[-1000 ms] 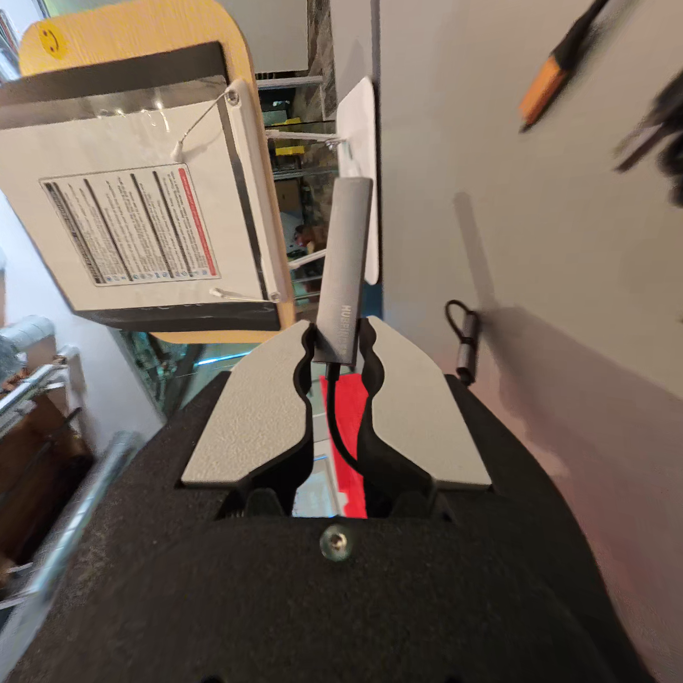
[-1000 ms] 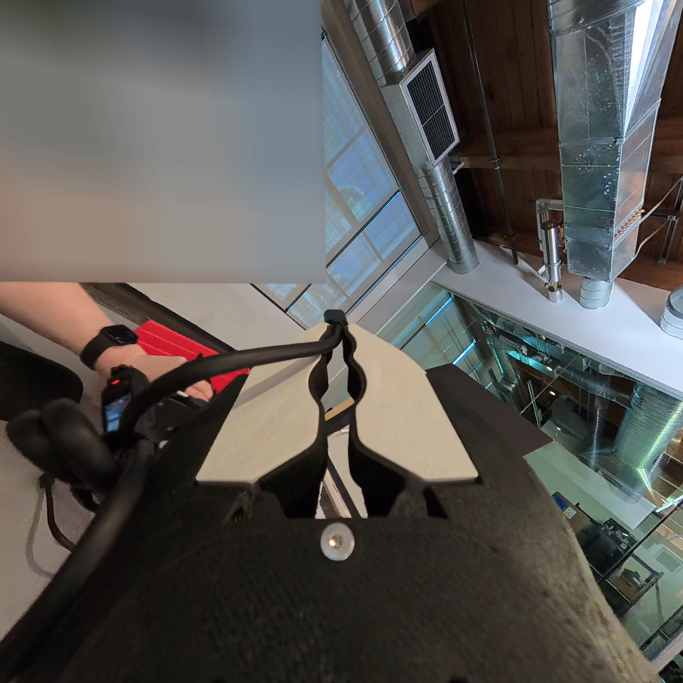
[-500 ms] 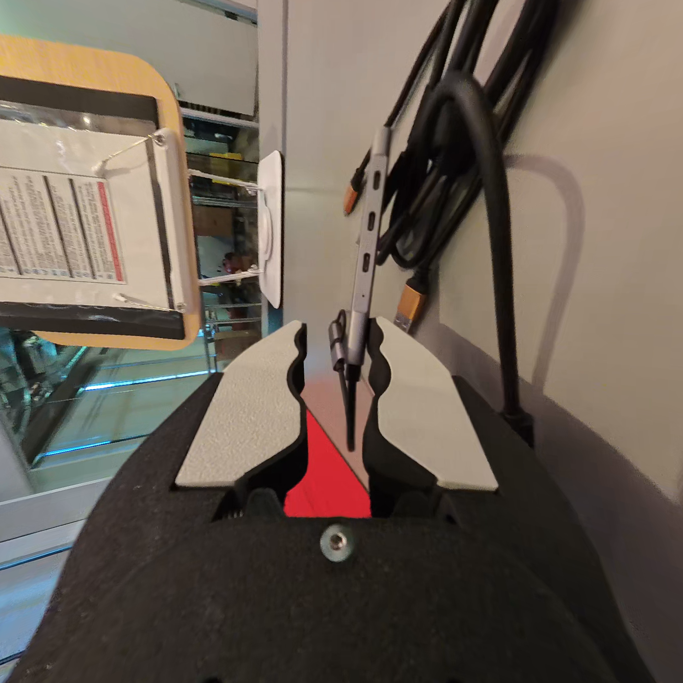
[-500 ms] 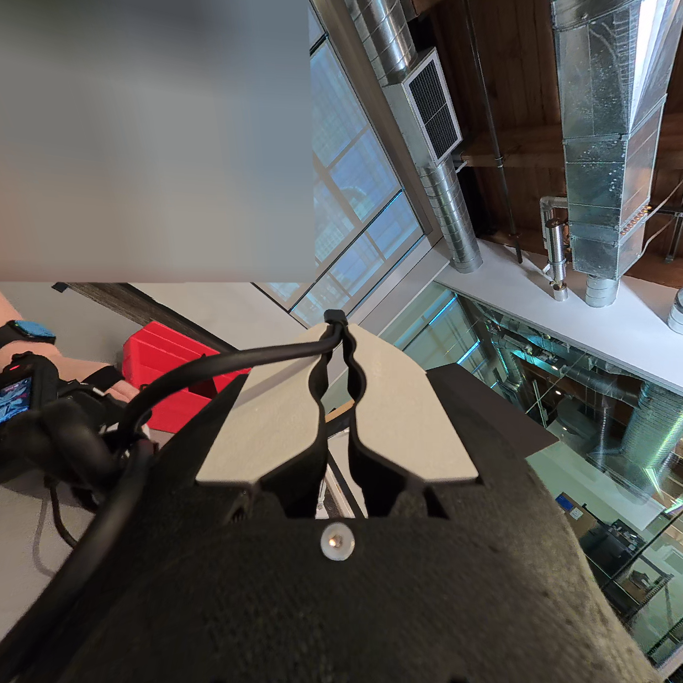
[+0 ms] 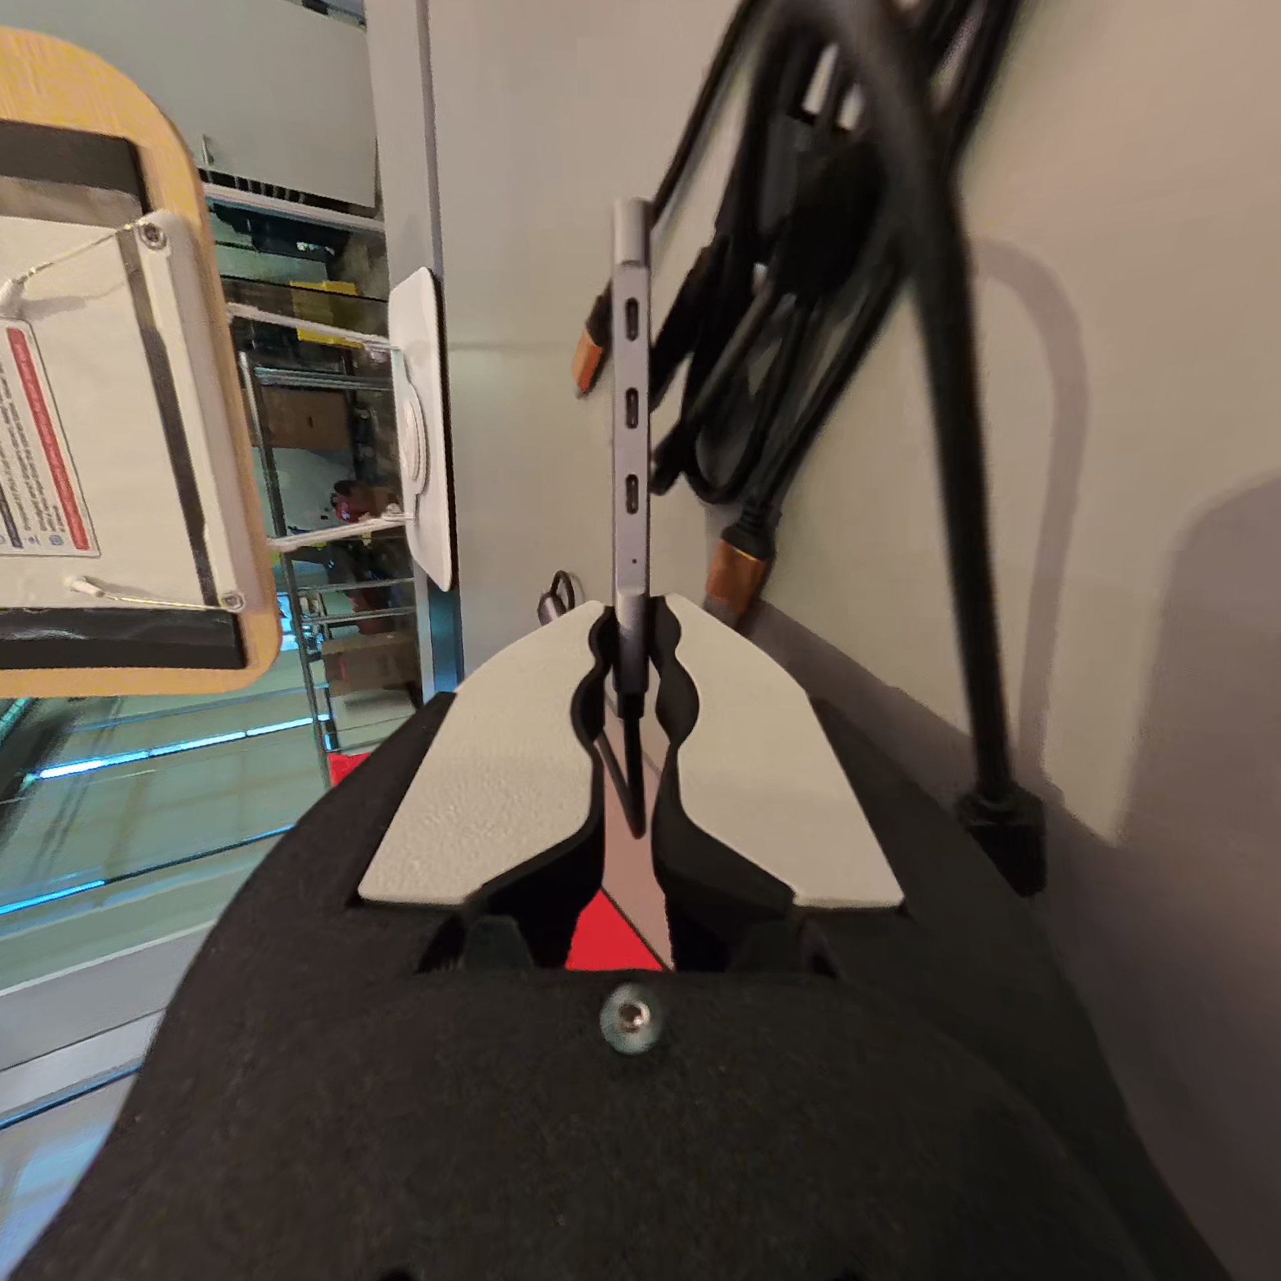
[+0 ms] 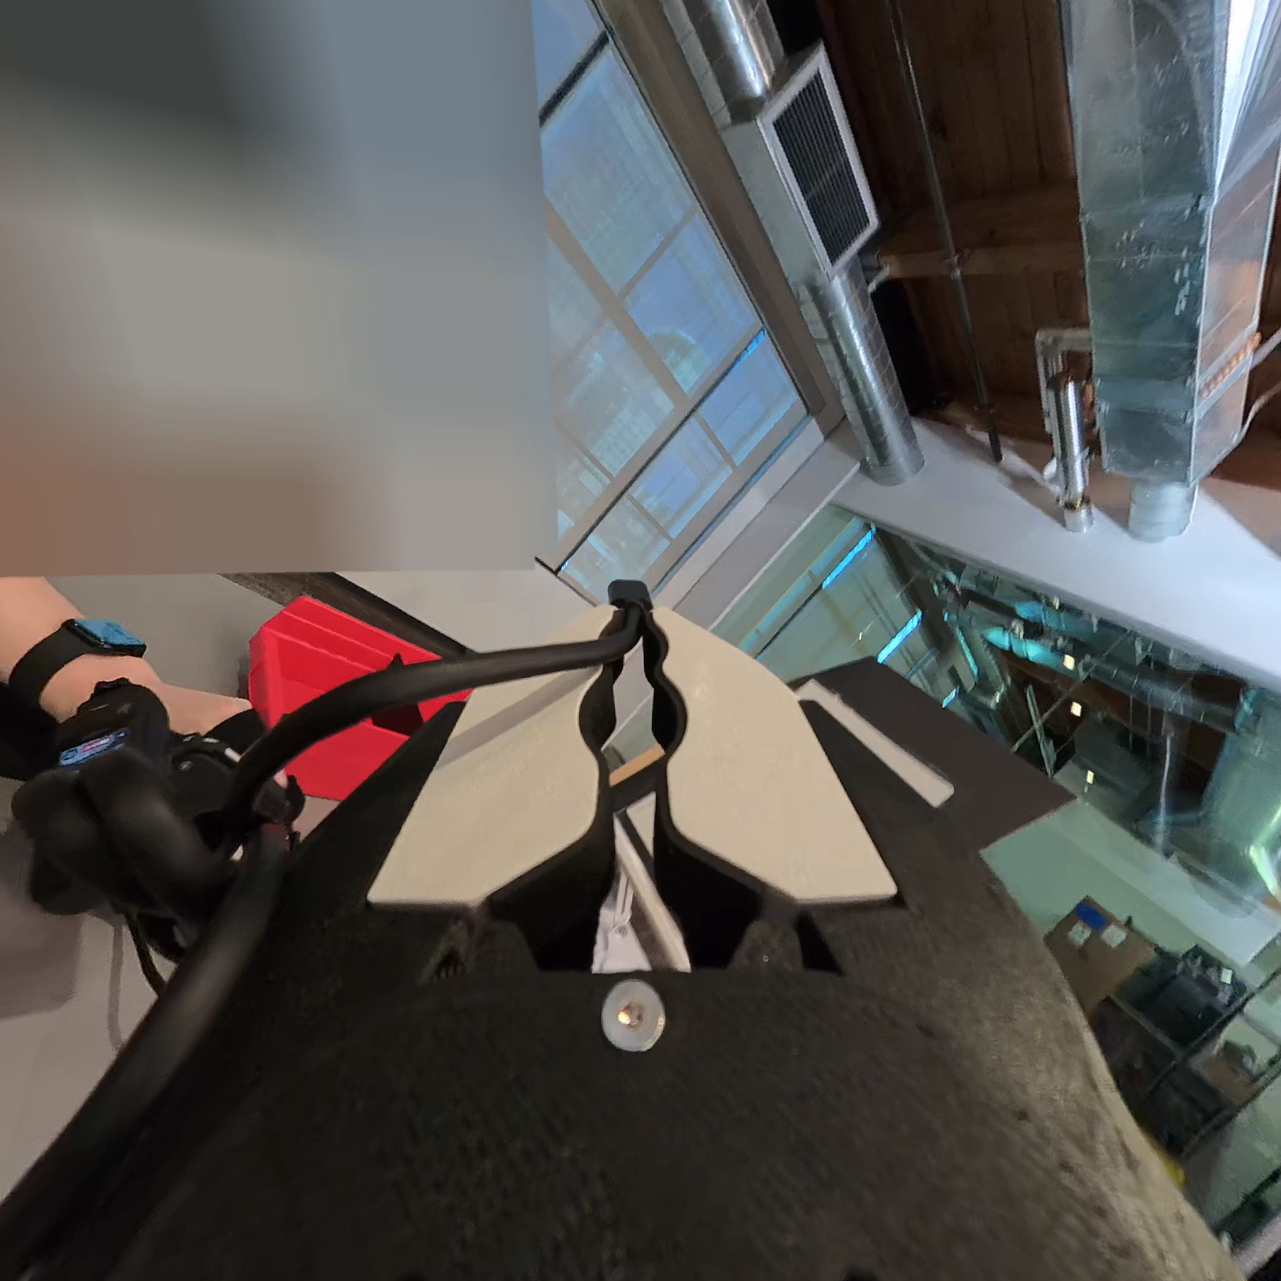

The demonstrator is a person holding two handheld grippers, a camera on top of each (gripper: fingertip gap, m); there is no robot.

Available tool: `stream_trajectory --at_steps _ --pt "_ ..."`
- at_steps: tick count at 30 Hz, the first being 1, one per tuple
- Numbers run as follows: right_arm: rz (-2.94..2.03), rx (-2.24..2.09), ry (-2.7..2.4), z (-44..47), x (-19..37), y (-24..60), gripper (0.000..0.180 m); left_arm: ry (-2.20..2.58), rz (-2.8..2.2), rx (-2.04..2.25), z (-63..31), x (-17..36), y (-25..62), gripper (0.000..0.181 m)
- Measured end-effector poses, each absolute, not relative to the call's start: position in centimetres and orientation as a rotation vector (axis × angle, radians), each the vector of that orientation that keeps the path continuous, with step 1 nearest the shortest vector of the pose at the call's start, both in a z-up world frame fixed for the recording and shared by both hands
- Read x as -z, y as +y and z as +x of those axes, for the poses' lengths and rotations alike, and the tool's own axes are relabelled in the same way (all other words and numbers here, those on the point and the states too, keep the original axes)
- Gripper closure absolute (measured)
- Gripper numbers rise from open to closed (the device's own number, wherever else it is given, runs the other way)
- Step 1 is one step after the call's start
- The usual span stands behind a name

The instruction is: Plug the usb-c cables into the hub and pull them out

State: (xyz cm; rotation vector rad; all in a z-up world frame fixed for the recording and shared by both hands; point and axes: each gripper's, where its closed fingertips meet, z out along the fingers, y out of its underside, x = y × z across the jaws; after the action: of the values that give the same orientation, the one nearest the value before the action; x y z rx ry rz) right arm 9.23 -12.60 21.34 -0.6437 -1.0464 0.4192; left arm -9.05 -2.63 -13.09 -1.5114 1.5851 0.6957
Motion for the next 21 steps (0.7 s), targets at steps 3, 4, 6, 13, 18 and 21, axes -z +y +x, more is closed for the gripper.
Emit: stream_trajectory --at_steps 3,4,6,13,18,21 --pt "-0.74 -0.431 -1.016 9.0 -21.0 -10.7 0.175 1.483 -1.54 -0.664 -9.1 11.1 -1.3 0.172" --pt "-0.769 -0.437 -1.003 8.9 -20.9 -10.1 0.174 1.439 -1.549 -0.656 -9.2 10.2 -0.8 0.172" --pt "-0.81 -0.462 -0.995 8.2 -20.5 -9.1 0.175 1.345 -1.57 -0.634 -9.3 8.2 0.3 0.172" --pt "-1.012 -0.439 -0.981 4.3 -17.4 -4.1 0.175 0.995 -1.557 -0.456 -9.6 -0.7 2.2 0.172" --pt "-1.11 -0.435 -0.861 2.4 -15.7 -0.8 0.175 0.805 -1.497 -0.243 -9.8 -6.5 1.0 0.172" --pt "-1.169 -0.507 -0.763 1.2 -14.7 0.7 0.175 0.76 -1.434 -0.172 -9.6 -9.3 -0.4 0.172"
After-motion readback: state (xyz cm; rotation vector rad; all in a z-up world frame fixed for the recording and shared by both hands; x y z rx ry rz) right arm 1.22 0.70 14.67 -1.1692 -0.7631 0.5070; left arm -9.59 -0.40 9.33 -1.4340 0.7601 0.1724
